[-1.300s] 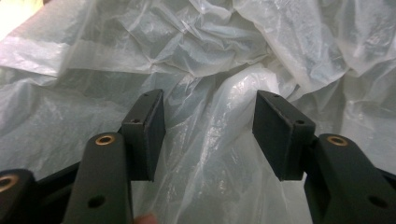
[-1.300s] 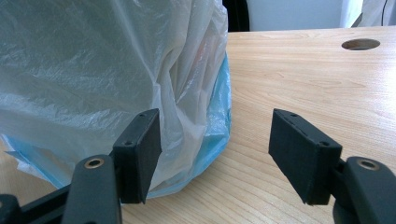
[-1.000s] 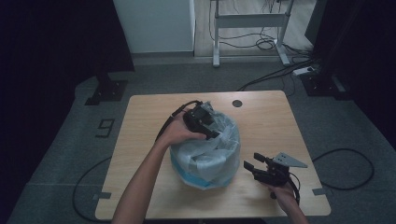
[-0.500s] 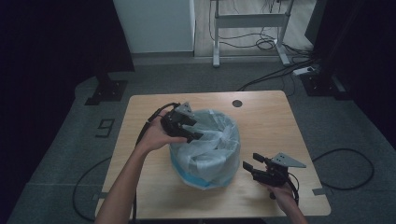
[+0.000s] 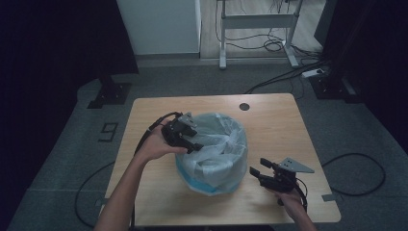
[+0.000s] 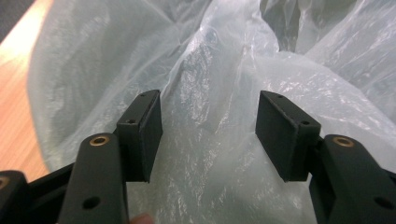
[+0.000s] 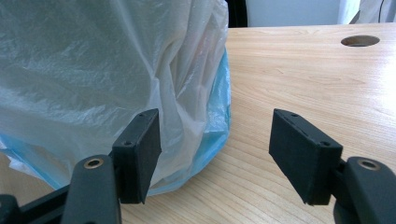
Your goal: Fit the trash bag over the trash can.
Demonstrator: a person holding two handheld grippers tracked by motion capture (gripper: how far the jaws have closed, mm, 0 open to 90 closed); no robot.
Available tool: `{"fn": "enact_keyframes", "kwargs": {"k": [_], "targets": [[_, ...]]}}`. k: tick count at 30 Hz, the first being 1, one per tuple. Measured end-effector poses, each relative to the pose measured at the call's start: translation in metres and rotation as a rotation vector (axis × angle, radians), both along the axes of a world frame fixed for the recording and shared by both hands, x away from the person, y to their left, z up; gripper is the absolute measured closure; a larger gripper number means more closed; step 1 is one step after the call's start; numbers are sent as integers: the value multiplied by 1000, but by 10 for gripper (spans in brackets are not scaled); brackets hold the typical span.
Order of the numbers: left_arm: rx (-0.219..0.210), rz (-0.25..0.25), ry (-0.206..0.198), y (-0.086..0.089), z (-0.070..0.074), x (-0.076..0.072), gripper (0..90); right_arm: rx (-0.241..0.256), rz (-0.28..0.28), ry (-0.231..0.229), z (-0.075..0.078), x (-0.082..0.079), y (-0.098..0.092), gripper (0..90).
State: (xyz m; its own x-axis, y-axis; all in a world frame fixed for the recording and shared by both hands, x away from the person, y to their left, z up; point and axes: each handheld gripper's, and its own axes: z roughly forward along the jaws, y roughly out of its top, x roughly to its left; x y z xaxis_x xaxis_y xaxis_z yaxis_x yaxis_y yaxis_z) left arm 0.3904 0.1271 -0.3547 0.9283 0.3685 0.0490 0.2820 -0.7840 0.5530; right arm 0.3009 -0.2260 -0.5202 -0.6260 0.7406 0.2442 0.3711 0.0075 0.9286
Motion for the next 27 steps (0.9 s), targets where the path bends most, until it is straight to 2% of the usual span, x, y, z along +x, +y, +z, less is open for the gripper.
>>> {"fn": "enact_keyframes", "kwargs": {"k": [6, 14, 16, 23, 27], "targets": [[30, -3, 16, -7, -7, 2, 410, 1, -9, 4, -1, 1, -3, 333], [21, -5, 25, -10, -8, 1, 405, -1, -17, 7, -1, 2, -5, 331], [-11, -2, 23, -7, -7, 0, 400, -2, -19, 6, -1, 2, -6, 331], [-211, 81, -42, 17, 5, -10, 370, -3, -30, 9, -1, 3, -8, 330], [-298, 119, -73, 30, 8, -19, 357, -6, -34, 11, -1, 3, -8, 330]]}}
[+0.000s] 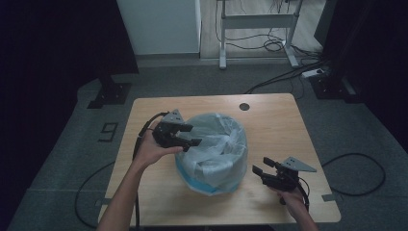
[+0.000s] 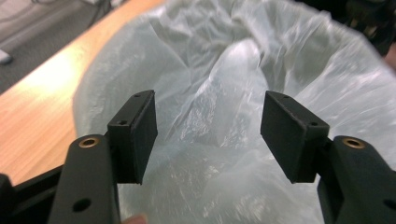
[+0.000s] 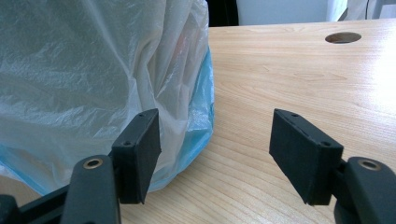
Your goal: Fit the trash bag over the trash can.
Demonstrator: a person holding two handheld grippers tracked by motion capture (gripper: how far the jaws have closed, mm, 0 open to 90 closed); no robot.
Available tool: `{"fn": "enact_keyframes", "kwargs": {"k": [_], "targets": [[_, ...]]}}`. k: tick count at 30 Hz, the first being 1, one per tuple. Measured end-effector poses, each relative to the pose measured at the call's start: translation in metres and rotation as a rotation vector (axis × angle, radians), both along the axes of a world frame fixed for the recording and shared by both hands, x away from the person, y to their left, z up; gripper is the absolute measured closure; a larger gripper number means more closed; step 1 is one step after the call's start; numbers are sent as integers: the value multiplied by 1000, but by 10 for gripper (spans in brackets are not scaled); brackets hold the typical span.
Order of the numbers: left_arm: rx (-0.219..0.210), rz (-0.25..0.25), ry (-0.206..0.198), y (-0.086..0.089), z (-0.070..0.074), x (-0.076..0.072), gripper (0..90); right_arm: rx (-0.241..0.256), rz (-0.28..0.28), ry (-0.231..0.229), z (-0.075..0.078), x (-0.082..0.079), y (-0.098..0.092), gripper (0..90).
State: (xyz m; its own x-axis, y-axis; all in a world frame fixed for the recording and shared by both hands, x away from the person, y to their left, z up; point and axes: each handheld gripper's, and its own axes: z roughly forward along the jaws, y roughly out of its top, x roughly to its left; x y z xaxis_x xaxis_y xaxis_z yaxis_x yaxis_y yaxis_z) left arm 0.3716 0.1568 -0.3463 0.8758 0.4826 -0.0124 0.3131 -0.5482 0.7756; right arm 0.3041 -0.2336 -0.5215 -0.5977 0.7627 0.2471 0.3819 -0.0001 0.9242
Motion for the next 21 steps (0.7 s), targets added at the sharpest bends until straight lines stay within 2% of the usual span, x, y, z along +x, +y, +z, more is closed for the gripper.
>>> {"fn": "enact_keyframes", "kwargs": {"k": [3, 5, 11, 21], "targets": [[-59, 7, -2, 10, 1, -9, 351, -3, 0, 0, 0, 0, 0, 330], [-68, 17, -16, 15, 0, -16, 350, -2, -1, 3, 0, 0, 0, 330], [-134, 34, -24, 34, -6, -39, 349, -6, -9, 3, -1, 0, -2, 330], [-185, 75, -38, 62, -23, -72, 349, -3, -16, 1, 1, 3, -1, 330]]}}
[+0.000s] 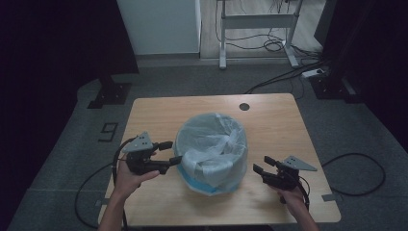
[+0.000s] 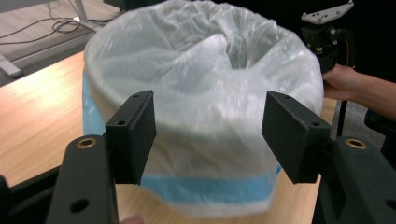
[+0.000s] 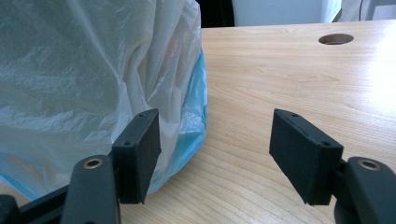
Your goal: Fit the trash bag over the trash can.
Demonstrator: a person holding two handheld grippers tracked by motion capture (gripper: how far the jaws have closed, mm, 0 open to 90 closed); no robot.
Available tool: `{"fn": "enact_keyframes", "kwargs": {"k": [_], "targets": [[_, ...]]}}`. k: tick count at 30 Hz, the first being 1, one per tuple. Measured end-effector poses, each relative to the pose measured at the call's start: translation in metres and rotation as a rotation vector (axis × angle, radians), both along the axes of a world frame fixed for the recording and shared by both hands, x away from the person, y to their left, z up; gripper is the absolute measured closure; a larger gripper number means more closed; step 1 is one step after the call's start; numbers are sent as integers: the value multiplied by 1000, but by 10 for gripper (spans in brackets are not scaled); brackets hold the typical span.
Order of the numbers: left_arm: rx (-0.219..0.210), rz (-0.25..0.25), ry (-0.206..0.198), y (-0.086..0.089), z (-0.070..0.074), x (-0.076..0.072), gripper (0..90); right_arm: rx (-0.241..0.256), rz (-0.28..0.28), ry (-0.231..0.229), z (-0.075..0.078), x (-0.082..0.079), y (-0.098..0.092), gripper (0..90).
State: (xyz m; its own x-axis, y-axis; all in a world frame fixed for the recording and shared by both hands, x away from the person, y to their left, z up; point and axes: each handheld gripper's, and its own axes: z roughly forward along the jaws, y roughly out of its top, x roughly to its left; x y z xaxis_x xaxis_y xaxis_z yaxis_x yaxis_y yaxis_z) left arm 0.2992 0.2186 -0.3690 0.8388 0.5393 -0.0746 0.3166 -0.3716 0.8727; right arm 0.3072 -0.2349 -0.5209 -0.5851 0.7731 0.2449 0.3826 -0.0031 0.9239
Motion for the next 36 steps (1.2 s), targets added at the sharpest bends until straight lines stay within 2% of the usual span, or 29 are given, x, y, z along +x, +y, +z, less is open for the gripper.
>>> {"fn": "enact_keyframes", "kwargs": {"k": [5, 9, 16, 21, 27, 36], "targets": [[-29, 23, 12, 13, -18, -14, 351, -15, 5, 1, -2, 2, 2, 330], [-28, 43, 21, 20, -34, -22, 352, -20, 8, 1, -2, 3, 3, 330], [-68, 101, 28, 33, -57, -31, 357, -22, -2, 0, -2, 4, 1, 330], [-71, 124, 44, 41, -70, -34, 355, -21, -8, 0, -2, 4, -2, 330], [-73, 136, 62, 47, -79, -35, 352, -24, -16, -1, -2, 3, -4, 329], [-78, 138, 56, 46, -81, -34, 346, -14, -22, -5, 0, 3, -5, 327]]}}
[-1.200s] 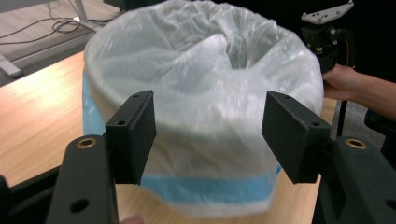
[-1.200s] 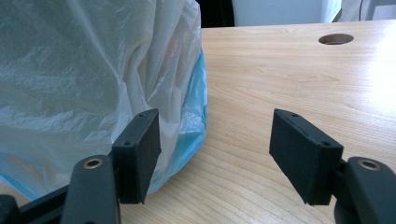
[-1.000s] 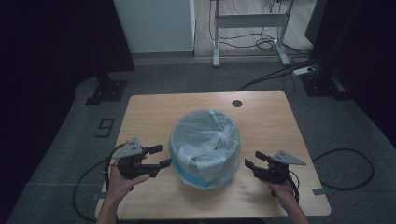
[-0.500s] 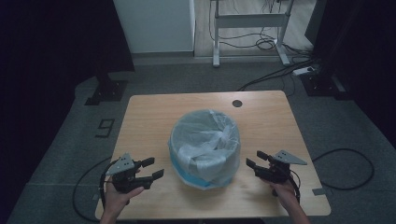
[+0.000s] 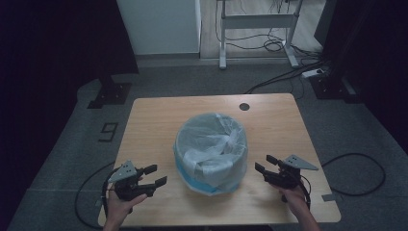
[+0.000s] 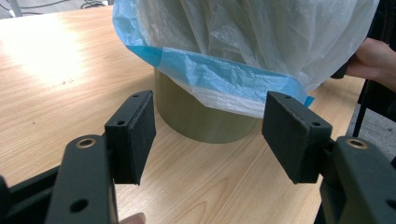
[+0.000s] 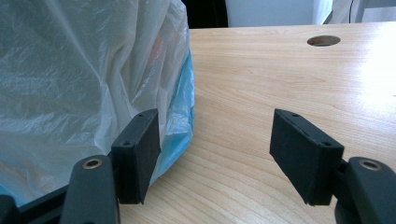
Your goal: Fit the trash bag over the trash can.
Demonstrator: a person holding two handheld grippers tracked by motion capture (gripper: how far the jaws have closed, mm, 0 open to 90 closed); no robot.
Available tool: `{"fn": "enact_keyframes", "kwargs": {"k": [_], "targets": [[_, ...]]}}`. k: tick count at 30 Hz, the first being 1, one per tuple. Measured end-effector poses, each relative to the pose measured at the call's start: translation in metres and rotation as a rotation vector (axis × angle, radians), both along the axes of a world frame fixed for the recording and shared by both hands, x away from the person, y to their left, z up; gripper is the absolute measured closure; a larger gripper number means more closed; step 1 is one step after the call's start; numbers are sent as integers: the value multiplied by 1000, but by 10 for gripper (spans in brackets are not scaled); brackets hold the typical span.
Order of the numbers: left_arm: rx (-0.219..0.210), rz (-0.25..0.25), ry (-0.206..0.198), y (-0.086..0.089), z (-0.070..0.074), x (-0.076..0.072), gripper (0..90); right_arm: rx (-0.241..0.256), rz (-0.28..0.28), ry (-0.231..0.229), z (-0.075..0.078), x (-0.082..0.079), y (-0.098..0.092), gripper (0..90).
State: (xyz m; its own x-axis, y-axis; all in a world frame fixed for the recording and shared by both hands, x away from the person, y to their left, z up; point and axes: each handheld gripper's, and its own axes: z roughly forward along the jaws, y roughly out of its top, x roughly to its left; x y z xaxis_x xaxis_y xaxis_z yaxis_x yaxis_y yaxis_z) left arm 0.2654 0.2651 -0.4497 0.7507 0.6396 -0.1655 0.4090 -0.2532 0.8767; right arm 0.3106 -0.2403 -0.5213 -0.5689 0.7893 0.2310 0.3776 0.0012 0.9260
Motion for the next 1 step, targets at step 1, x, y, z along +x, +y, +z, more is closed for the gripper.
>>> {"fn": "enact_keyframes", "kwargs": {"k": [1], "targets": [[-4, 0, 2, 0, -1, 0, 345, 1, -2, 0, 0, 0, 0, 327]]}}
